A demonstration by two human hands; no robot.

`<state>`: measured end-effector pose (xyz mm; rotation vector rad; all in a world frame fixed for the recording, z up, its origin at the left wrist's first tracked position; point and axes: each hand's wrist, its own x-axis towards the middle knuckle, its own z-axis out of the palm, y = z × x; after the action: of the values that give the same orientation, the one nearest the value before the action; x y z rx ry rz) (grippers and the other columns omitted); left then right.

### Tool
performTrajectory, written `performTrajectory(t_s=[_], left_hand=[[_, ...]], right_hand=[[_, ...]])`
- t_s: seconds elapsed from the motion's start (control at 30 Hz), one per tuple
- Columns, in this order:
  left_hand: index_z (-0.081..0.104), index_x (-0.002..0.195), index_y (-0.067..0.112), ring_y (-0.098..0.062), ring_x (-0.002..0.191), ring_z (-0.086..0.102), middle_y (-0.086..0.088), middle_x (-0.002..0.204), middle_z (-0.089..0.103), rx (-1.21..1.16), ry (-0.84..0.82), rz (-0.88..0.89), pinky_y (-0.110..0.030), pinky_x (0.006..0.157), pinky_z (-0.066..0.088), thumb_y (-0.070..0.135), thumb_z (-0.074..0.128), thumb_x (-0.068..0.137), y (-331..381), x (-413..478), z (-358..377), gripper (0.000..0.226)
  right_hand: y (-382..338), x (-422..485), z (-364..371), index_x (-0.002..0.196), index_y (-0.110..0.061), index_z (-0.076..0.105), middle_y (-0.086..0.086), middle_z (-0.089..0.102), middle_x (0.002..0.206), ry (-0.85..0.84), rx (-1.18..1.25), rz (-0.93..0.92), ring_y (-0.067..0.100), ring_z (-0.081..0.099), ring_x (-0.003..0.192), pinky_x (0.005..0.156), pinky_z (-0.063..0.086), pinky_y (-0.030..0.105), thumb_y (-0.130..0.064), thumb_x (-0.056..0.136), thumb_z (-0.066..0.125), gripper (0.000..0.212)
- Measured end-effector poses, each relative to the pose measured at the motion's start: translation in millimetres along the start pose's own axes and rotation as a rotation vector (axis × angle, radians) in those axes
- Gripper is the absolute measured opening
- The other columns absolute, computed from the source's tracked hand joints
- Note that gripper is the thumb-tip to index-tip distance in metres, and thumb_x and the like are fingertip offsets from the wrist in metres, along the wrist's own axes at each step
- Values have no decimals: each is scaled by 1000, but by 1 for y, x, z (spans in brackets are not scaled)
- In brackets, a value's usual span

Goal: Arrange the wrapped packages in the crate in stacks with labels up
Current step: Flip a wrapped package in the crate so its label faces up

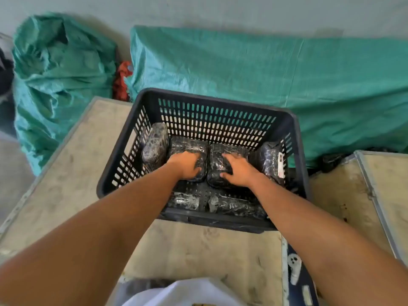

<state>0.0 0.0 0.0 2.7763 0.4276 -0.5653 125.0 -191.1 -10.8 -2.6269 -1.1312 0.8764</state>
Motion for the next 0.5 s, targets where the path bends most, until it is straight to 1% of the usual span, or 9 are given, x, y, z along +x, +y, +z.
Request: performTrajectory(t_s=[0.07, 0.13, 0.17, 0.23, 0.3, 0.37, 0.4, 0.43, 0.5], left_hand=[[42, 151, 17, -29, 102, 67, -14, 128, 66, -92, -15, -8, -39, 80, 56, 40, 57, 100, -1, 7, 5, 58], [43, 151, 19, -27, 114, 64, -14, 143, 57, -156, 4, 10, -43, 97, 54, 33, 63, 98, -2, 10, 9, 58], [41, 153, 22, -28, 129, 56, -13, 155, 45, -160, 16, 27, -45, 107, 47, 30, 66, 96, -3, 13, 9, 62], [31, 158, 30, -31, 153, 22, -6, 169, 17, -140, -14, 24, -51, 119, 32, 27, 69, 94, -5, 18, 9, 74], [17, 160, 36, -31, 155, -5, 0, 169, -5, -110, -125, 11, -56, 121, 20, 21, 69, 93, -8, 19, 14, 86], [4, 160, 38, -29, 151, -20, 4, 166, -20, -68, -201, 8, -59, 122, 12, 8, 66, 90, -10, 18, 23, 99], [0, 160, 40, -29, 150, -24, 5, 164, -24, -44, -208, 8, -59, 122, 14, 0, 62, 88, -11, 16, 27, 104], [-1, 159, 42, -28, 150, -24, 6, 163, -25, -27, -198, 1, -56, 121, 22, -8, 57, 85, -12, 16, 28, 107], [0, 158, 44, -27, 151, -20, 8, 163, -24, -3, -161, -7, -42, 109, 46, -19, 49, 80, -13, 17, 28, 112]], right_hand=[[3, 3, 6, 162, -17, 27, 17, 29, 166, -25, -4, 20, 35, 26, 153, 123, 29, 48, -45, 90, 75, 91], [5, 4, 11, 159, -12, 34, 16, 29, 167, -22, 4, 73, 34, 25, 154, 124, 26, 46, -46, 86, 80, 93], [4, 6, 11, 158, -12, 37, 15, 33, 165, -6, -3, 85, 34, 29, 153, 124, 28, 47, -45, 83, 83, 94], [1, 9, 9, 157, -17, 37, 13, 37, 163, 13, -9, 89, 36, 31, 151, 123, 28, 55, -43, 76, 88, 99], [1, 10, 12, 162, -27, 26, 16, 20, 169, -30, -66, 61, 40, 10, 157, 124, 14, 63, -39, 71, 90, 112], [4, 8, 24, 164, -36, 6, 15, -12, 171, -111, -151, 55, 40, -14, 155, 121, 2, 65, -32, 69, 92, 128], [7, 7, 30, 163, -38, -3, 14, -24, 167, -142, -193, 62, 39, -22, 153, 119, -1, 65, -29, 68, 93, 136], [8, 8, 34, 162, -40, -10, 13, -31, 164, -159, -239, 70, 38, -26, 151, 119, 0, 65, -27, 68, 94, 141], [10, 12, 36, 160, -41, -15, 15, -36, 160, -140, -319, 76, 40, -25, 151, 119, 14, 65, -19, 71, 92, 141]])
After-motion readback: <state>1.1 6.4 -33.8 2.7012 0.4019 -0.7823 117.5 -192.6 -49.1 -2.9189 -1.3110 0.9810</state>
